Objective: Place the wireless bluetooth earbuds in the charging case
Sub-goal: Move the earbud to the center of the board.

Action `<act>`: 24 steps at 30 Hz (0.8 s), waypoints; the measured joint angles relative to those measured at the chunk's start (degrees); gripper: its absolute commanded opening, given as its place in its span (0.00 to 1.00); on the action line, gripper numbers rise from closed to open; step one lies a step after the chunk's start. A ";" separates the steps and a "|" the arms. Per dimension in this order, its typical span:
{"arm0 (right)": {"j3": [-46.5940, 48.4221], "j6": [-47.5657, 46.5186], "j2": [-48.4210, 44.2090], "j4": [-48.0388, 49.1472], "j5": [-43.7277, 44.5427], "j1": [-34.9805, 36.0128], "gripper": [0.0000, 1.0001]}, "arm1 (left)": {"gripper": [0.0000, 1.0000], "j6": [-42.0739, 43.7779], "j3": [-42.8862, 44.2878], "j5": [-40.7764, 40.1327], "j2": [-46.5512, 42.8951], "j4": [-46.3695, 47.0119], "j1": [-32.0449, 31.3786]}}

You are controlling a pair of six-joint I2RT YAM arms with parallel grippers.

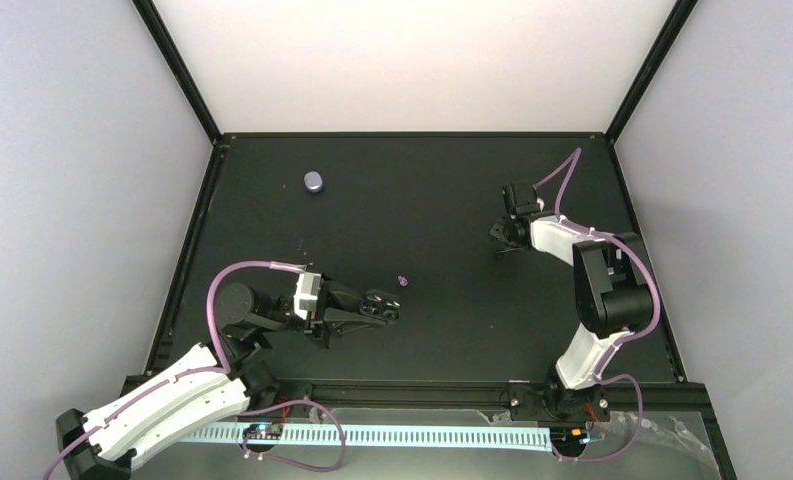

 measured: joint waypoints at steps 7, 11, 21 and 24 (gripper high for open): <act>0.04 0.63 0.28 -0.57 -1.68 -0.02 0.34 | 0.02 -0.07 0.00 0.07 -0.39 0.04 0.00; 0.33 0.28 0.39 -1.22 -2.23 -0.02 0.30 | 0.02 -0.20 0.00 0.09 -0.42 0.07 0.00; 1.31 -2.03 0.81 -3.82 -3.96 -0.02 0.17 | 0.02 -0.39 0.00 0.26 -0.90 0.22 0.00; 1.53 -2.91 1.03 -4.00 -4.90 -0.02 0.15 | 0.01 -0.42 -0.02 0.31 -0.90 0.24 0.00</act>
